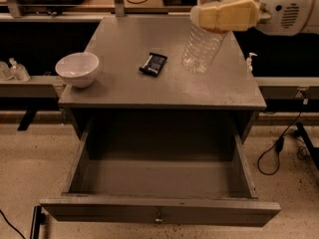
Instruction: Place water bottle into top drawer
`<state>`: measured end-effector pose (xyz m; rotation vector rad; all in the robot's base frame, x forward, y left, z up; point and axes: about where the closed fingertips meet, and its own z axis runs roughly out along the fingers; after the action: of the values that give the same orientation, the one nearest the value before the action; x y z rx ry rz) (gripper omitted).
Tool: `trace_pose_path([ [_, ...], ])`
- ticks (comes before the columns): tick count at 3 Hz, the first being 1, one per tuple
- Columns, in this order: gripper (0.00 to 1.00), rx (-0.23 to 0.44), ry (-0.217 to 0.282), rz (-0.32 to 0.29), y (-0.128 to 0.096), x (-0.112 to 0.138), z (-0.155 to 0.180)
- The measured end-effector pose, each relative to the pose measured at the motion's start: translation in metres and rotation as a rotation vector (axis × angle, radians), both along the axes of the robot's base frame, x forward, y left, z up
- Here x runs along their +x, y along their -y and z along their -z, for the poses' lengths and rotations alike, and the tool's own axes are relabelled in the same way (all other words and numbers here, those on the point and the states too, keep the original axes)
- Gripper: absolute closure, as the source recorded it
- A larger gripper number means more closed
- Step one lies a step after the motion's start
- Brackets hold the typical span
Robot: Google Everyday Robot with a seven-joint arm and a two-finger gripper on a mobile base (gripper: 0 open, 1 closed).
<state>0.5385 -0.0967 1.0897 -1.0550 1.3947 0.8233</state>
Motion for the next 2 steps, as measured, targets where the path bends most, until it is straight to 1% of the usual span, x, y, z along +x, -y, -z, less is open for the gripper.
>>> trace_pose_path([
  [1,1.0,-0.003,-0.06,0.006,0.0067,-0.0207,0.0266],
  [2,1.0,0.002,-0.053,-0.012,0.0019,-0.0214,0.0227],
])
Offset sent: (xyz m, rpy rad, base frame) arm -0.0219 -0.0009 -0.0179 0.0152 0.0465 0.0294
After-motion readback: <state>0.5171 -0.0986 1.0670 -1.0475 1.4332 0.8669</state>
